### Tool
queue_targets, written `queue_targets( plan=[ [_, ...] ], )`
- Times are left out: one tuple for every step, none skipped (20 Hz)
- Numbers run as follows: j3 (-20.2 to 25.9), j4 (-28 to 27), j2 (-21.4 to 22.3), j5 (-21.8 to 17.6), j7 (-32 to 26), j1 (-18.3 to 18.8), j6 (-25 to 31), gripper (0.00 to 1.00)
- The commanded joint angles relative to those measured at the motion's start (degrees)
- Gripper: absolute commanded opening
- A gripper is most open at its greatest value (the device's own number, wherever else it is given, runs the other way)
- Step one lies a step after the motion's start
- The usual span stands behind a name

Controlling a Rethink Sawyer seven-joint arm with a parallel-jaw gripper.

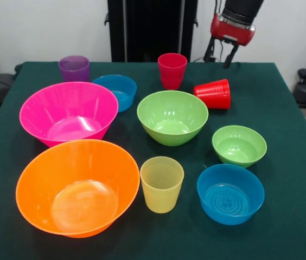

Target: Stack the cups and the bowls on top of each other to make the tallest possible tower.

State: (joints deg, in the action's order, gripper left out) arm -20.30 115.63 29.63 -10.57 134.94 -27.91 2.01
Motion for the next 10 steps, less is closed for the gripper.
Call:
queue_targets(
  plan=[
    [-0.57,-1.31,0.84,-4.82,-1.11,-2.12,5.47,1.0],
    [-0.61,-1.41,0.95,-4.95,-1.1,-2.16,5.72,1.0],
    [-0.66,-1.5,1.06,-5.07,-1.08,-2.21,5.96,1.0],
    [-0.7,-1.6,1.17,-5.19,-1.06,-2.25,6.21,1.0],
    [-0.61,-1.68,1.24,-5.37,-0.98,-2.15,6.35,1.0],
    [-0.89,-1.83,1.35,-5.51,-0.87,-2.48,6.59,1.0],
    [-0.96,-1.91,1.41,-5.66,-0.77,-2.57,6.74,1.0],
    [-0.94,-2.05,1.68,-5.96,-1.0,-2.6,7.22,1.0],
    [-0.95,-2.16,1.78,-6.14,-1.03,-2.62,7.49,1.0],
    [-1.08,-2.43,2.04,-6.44,-1.39,-2.85,8.46,1.0]
  ],
)
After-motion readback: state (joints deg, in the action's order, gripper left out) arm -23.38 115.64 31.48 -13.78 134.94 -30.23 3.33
